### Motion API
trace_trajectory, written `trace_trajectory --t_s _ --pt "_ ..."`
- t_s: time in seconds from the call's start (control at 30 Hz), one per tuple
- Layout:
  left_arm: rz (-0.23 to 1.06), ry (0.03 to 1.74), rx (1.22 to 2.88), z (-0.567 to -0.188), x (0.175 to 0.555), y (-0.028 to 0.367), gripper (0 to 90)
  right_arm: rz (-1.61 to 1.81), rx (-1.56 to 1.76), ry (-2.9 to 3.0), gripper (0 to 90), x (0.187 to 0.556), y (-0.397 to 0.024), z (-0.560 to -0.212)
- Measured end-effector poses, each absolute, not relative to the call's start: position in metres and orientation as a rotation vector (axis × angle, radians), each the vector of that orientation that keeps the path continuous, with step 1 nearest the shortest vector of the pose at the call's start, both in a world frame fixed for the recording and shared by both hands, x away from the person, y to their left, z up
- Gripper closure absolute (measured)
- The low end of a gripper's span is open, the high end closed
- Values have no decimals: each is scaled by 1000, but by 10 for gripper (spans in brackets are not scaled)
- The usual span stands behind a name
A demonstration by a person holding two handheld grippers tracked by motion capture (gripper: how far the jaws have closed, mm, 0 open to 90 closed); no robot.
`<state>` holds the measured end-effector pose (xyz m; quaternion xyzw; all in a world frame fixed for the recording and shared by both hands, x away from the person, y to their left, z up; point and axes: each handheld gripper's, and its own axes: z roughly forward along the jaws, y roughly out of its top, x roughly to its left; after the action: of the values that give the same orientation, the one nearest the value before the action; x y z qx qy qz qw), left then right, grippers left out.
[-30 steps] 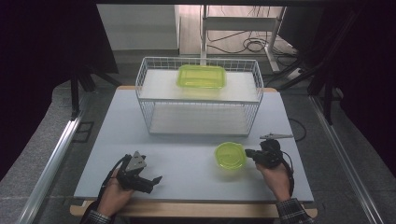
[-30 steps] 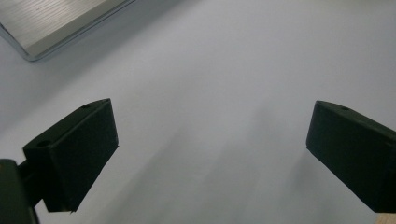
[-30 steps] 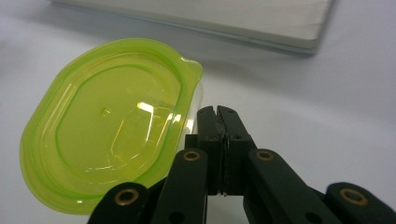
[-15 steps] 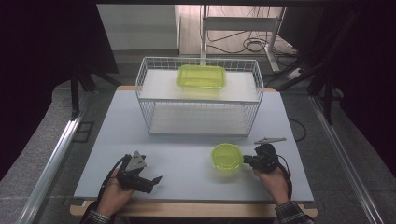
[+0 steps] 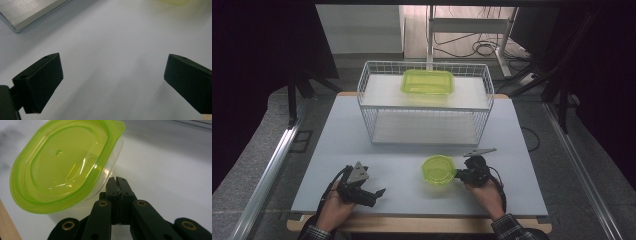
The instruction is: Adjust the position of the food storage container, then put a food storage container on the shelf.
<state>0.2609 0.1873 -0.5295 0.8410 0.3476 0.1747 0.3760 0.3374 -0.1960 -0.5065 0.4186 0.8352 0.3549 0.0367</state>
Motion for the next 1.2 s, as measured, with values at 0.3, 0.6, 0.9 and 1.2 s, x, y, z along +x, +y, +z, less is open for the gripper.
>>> trace_trajectory --t_s 0.3,0.6,0.9,1.2 --pt "448 889 2150 -529 261 188 20 1058 1196 2614 884 337 -171 -512" --pt "451 885 2153 -528 261 188 20 1054 1155 2505 742 333 -197 -498" --pt "451 886 2154 -529 260 188 19 1080 1116 2456 483 329 -213 -490" --pt "448 887 2155 -529 260 188 19 1087 1104 2417 244 331 -217 -491"
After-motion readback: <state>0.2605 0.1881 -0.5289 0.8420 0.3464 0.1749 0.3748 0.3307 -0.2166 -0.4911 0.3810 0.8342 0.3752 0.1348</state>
